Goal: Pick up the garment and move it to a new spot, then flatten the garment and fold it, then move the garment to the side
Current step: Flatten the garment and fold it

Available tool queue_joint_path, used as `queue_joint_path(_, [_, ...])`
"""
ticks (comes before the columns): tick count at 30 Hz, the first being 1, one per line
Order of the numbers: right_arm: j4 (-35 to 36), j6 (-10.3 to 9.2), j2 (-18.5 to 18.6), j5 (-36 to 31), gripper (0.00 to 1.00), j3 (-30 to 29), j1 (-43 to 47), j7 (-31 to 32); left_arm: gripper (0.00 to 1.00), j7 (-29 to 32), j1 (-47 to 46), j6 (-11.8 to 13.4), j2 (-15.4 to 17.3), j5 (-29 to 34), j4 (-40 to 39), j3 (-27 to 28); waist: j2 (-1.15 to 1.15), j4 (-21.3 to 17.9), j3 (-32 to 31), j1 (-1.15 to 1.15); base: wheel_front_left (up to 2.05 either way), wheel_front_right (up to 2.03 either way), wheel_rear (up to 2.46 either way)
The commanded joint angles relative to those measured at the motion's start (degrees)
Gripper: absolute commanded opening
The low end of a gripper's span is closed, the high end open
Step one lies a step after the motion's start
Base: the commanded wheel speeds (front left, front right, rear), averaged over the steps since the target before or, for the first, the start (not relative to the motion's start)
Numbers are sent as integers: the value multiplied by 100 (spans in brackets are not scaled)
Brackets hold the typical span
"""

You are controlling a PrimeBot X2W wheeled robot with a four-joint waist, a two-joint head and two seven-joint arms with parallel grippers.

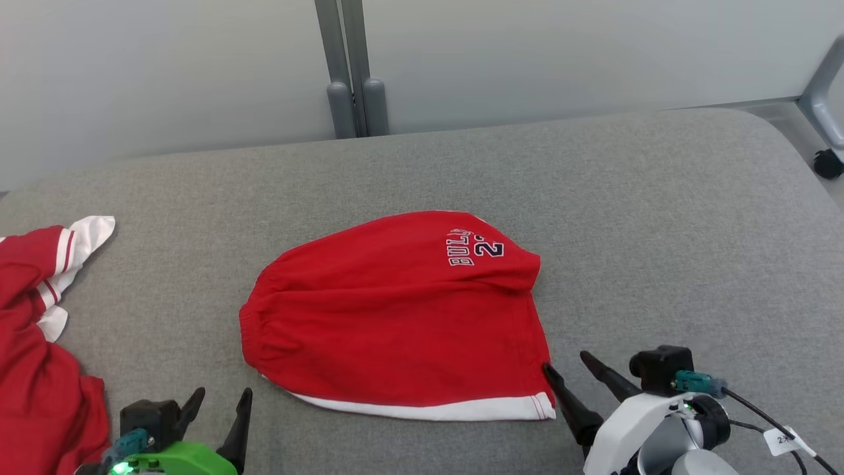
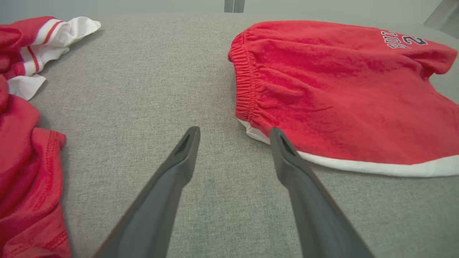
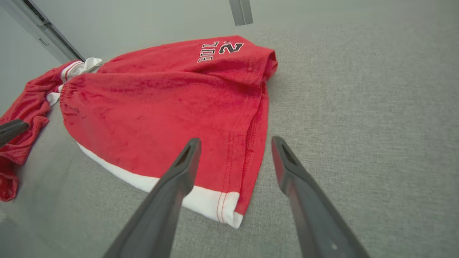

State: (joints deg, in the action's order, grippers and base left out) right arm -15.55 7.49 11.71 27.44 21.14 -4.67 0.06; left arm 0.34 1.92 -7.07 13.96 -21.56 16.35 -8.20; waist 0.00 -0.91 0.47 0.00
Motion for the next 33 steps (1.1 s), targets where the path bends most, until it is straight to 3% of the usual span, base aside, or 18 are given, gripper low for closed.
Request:
queue_joint_path(1, [-54,0,11,98,100,64,-73,147,100,116,-149,-21,122,-34,39,-104,0,28,139,0,0,0,0])
queue_joint_path(7, [-250,0,-7,342,100,313,-212,649,100,206,-650,-43,310,-226,374,-634,0,39,439,0,0,0,0])
queue_joint_path(21, [-299,0,54,561,100,572,-372,1039,100,-29,-1559,-45,800,-1060,1239,-1756,0,-63,739,0,0,0,0])
queue_joint_path(22, [-296,0,56,571,93,582,-381,1034,100,-60,-1607,-45,837,-1141,1265,-1826,0,-68,758,0,0,0,0])
queue_joint_path(24, [-296,0,53,592,53,620,-393,1030,100,-122,-1702,-45,920,-1320,1304,-2018,0,-80,790,0,0,0,0])
queue_joint_path(25, [-293,0,52,600,41,644,-402,1022,100,-166,-1742,-45,975,-1360,1337,-2107,0,-86,806,0,0,0,0])
queue_joint_path(26, [-290,0,55,600,21,664,-418,1012,100,-200,-1776,-45,1010,-1424,1366,-2172,0,-92,816,0,0,0,0])
queue_joint_path(27, [-279,0,64,614,0,690,-444,992,54,-229,-1819,-45,1035,-1506,1388,-2259,0,-97,828,0,0,0,0])
queue_joint_path(29, [-261,0,76,642,0,721,-480,935,0,-316,-1888,-45,1101,-1605,1398,-2394,0,-98,839,0,0,0,0])
queue_joint_path(33, [-218,0,107,681,0,779,-529,790,0,-473,-1934,-46,1210,-1777,1374,-2577,0,-94,828,0,0,0,0])
